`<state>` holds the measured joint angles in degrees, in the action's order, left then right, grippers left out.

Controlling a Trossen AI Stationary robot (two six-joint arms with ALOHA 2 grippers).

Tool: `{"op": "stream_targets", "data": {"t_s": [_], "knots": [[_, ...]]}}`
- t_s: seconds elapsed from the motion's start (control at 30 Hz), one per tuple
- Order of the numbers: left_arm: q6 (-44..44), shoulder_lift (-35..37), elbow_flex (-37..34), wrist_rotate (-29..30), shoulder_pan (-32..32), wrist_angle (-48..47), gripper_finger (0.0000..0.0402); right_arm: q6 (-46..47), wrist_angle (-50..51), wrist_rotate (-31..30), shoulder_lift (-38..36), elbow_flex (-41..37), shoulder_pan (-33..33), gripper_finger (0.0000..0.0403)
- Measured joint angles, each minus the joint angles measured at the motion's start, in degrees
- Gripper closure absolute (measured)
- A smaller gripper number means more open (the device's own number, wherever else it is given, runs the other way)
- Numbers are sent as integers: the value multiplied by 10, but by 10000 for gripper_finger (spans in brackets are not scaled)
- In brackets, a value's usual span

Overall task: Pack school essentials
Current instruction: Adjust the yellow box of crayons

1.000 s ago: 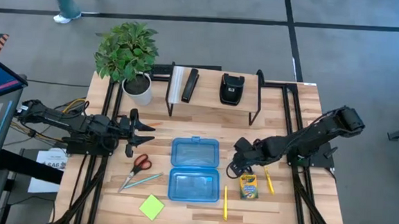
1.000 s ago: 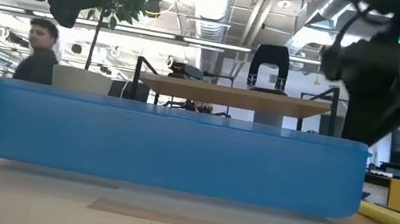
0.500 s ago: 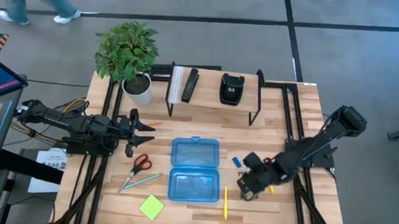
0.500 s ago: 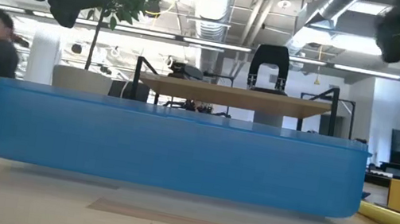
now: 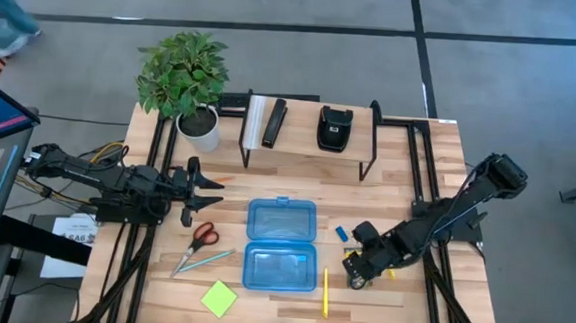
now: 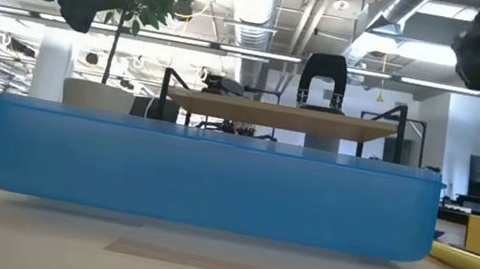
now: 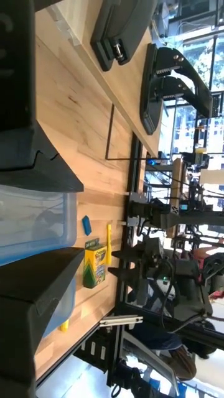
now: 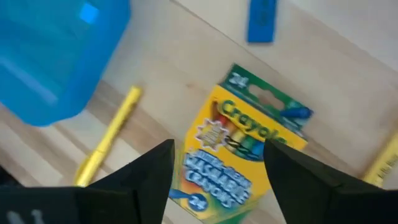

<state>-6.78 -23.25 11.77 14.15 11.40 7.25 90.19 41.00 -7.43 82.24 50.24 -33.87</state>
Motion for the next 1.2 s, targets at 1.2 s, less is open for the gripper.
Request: {"op": "stream_targets", "data": {"t_s": [1.2], "knots": [[1,0,0,0,0,-2,257,55,-44,62,97,2,9,10]]}}
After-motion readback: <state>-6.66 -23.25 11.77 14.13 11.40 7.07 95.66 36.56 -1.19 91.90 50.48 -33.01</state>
